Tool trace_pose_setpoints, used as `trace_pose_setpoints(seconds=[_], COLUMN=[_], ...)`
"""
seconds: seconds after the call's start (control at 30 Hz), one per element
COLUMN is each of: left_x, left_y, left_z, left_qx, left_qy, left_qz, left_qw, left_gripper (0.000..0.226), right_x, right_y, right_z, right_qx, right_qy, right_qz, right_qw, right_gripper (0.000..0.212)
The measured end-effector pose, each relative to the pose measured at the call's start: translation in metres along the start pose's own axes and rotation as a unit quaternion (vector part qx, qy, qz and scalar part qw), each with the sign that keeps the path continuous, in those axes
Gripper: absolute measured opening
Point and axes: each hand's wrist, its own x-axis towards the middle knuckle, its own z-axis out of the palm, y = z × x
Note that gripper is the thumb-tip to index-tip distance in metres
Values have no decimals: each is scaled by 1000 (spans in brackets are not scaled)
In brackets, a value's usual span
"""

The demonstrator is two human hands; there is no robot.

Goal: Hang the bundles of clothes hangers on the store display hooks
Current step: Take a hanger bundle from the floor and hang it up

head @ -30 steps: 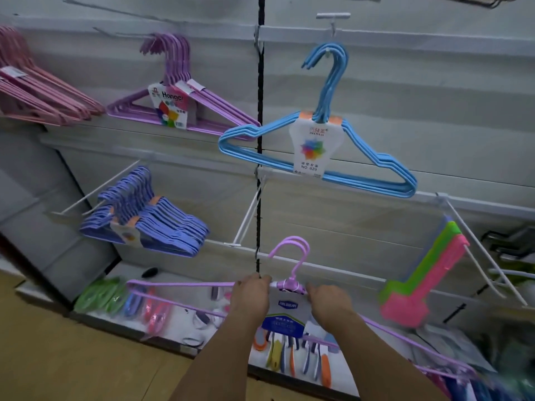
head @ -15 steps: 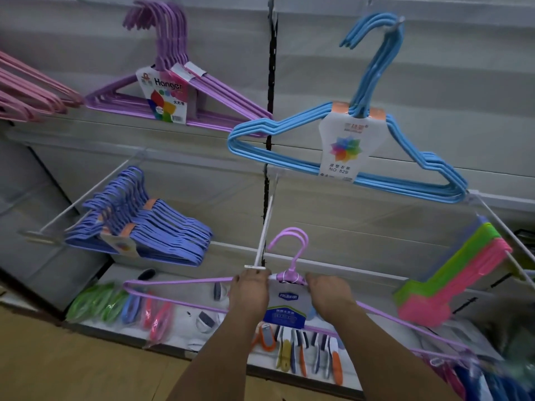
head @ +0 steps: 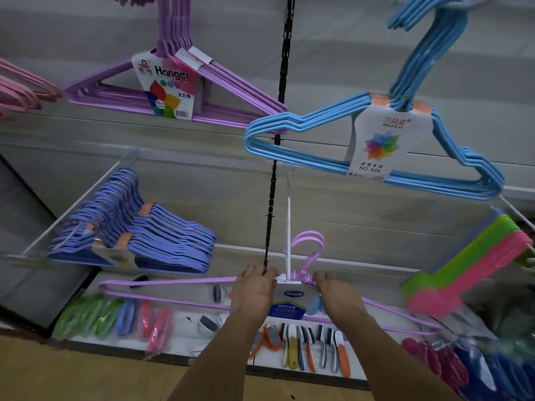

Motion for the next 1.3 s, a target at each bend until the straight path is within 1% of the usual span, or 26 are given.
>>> trace_pose_setpoints(seconds=[0.17,0.33,0.4,0.5,0.6,0.7,0.77,0.8,0.87,0.9,0.93,1.0,1.07,1.2,1.3], left_x=[9,19,21,25,31,31,28,28,27,28,29,31,34,37,43], left_y=[-15,-18,-19,-21,-22,-24,-25,-27,-29,-31,-33,-37,-43,-52,-67], left_z=[7,25,35,47,54,58,60,61,62,61,60,57,53,42,34], left_qx=[14,-1,-13,-29,-27,-33,-40,-48,-66,-71,-70,-63,-59,-78,-41], left_qy=[-42,-77,-70,-52,-41,-37,-37,-37,-41,-47,-55,-67,-73,-114,-117], left_qz=[-10,-31,-39,-59,-74,-78,-81,-82,-75,-70,-63,-47,-25,8,17], left_qw=[999,997,997,996,996,996,995,995,994,994,994,995,995,990,992], left_gripper=[33,36,37,40,41,41,39,39,39,40,43,47,46,44,42], right_x=[16,30,33,37,43,46,50,53,56,57,57,56,57,55,48], right_y=[-12,-12,-13,-14,-14,-13,-20,-26,-36,-38,-40,-39,-37,-37,-35], right_z=[6,10,12,10,15,25,30,32,33,33,33,32,31,30,28], right_qx=[-2,-21,-23,-6,17,52,68,88,138,155,157,121,101,113,124], right_qy=[-29,-49,-47,-18,-14,15,21,23,44,56,62,61,66,70,77], right_qz=[3,8,17,10,-8,-17,-37,-44,-41,-33,-25,-15,-5,22,30], right_qw=[1000,999,998,1000,1000,998,997,995,989,986,985,991,993,991,989], right_gripper=[37,33,33,30,39,42,47,44,32,30,30,30,29,30,28])
